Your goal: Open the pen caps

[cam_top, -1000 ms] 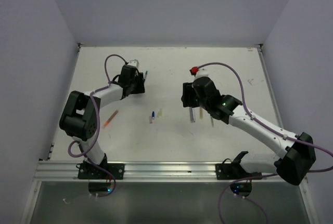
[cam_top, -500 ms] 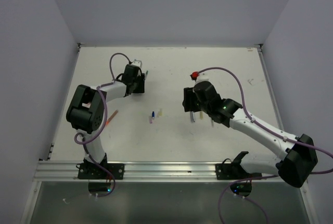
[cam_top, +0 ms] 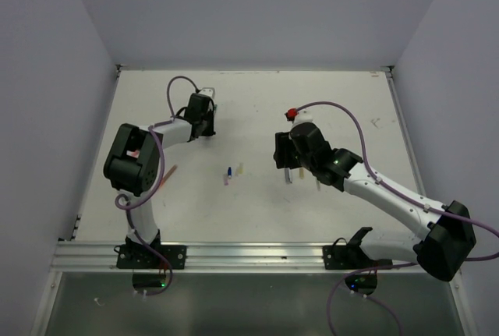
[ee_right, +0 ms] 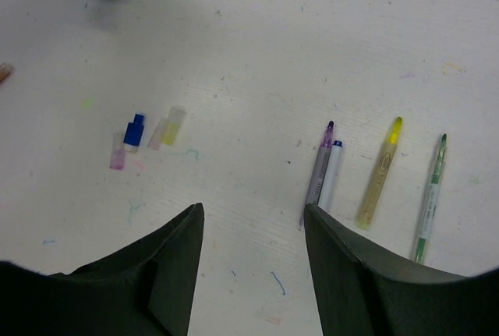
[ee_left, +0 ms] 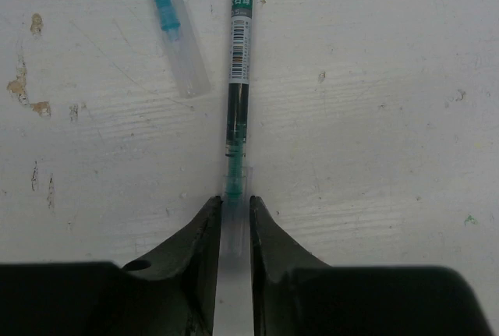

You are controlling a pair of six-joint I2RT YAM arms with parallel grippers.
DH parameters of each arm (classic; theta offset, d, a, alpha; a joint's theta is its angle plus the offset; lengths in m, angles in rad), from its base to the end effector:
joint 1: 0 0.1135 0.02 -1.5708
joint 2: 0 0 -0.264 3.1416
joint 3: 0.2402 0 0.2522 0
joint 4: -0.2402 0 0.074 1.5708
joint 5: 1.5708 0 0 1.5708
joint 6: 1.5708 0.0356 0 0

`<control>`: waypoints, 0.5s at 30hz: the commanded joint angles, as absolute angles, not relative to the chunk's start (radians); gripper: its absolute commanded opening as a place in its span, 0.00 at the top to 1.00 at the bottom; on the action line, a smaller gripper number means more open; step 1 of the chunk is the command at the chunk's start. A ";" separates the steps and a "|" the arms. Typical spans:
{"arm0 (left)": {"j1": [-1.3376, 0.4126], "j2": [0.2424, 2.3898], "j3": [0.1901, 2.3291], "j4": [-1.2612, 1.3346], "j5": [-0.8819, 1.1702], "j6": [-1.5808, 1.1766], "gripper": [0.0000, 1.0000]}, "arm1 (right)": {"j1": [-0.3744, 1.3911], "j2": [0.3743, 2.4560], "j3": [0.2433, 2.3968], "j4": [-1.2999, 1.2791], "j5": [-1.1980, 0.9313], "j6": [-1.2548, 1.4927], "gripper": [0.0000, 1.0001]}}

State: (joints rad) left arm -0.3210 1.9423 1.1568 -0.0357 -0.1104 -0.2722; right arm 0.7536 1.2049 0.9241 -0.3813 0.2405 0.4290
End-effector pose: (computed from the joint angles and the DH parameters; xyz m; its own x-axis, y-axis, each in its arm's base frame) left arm 0.3865 -0.1244 0.1486 -0.7342 -0.0375 -0.6779 0.0467 0.9933 -0.1055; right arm 0.1977 0.1739 0.2830 -0.6271 -0.0345 -0.7781 -0.2933 0.9359 0.1949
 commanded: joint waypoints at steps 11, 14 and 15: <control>-0.322 1.622 0.915 0.070 0.063 -0.351 1.00 | 0.756 1.324 1.020 -0.331 0.092 0.506 0.38; -0.324 1.463 0.783 0.119 0.176 -0.392 1.00 | 0.756 1.389 1.051 -0.275 0.003 0.546 0.32; -0.325 1.422 0.750 0.153 0.207 -0.406 1.00 | 0.756 1.402 1.057 -0.232 -0.039 0.570 0.31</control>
